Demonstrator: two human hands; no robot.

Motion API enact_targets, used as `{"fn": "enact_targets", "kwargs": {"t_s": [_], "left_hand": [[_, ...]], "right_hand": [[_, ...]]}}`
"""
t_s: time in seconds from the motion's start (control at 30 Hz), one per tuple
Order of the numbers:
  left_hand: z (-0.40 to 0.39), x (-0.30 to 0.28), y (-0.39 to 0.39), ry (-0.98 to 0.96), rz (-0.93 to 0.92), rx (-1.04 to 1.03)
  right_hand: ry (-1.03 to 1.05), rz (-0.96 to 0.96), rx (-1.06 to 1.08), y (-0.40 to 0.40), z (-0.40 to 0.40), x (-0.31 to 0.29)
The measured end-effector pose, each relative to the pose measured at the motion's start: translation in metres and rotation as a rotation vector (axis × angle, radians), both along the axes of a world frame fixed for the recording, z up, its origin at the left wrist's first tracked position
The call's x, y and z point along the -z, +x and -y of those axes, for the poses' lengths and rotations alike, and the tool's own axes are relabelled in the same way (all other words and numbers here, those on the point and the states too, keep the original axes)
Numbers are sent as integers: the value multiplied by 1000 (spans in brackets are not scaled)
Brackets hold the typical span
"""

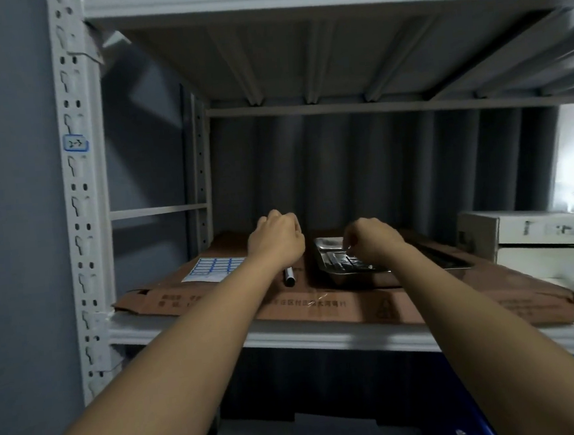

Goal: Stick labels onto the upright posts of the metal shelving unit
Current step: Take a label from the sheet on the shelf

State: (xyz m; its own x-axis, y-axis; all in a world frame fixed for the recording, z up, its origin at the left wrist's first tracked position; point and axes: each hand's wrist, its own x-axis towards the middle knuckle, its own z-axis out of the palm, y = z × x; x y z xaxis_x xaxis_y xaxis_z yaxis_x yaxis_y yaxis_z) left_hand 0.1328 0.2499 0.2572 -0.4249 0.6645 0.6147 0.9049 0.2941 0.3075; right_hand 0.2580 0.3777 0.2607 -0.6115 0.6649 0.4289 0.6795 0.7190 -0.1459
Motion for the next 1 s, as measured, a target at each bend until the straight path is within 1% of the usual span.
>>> {"fn": "enact_targets", "kwargs": {"t_s": [0.13, 0.3, 0.4, 0.57, 0.7, 0.77, 0.87, 1.0], "left_hand": [[-6, 5, -2, -3, -8, -7], [0, 7, -15, 7, -14, -34], [12, 7, -31, 58, -28, -46], [50, 3, -66, 258, -81, -181], [96, -10, -106, 433, -20, -192], [120, -19, -126, 504, -45, -203], [151, -32, -155, 572, -68, -255], [178, -49, -186, 589, -104, -280]], "right_hand": [[4, -72, -74, -4, 5, -1], [34, -55, -107, -22, 12, -5], [50, -73, -187, -42, 24, -8], [113, -283, -393, -88, 68, -20], [51, -486, -619, -138, 112, -36], [4, -552, -699, -163, 137, -46], [-46, -652, -773, -203, 170, -59], [-137, -724, -789, -254, 201, -75]]}}
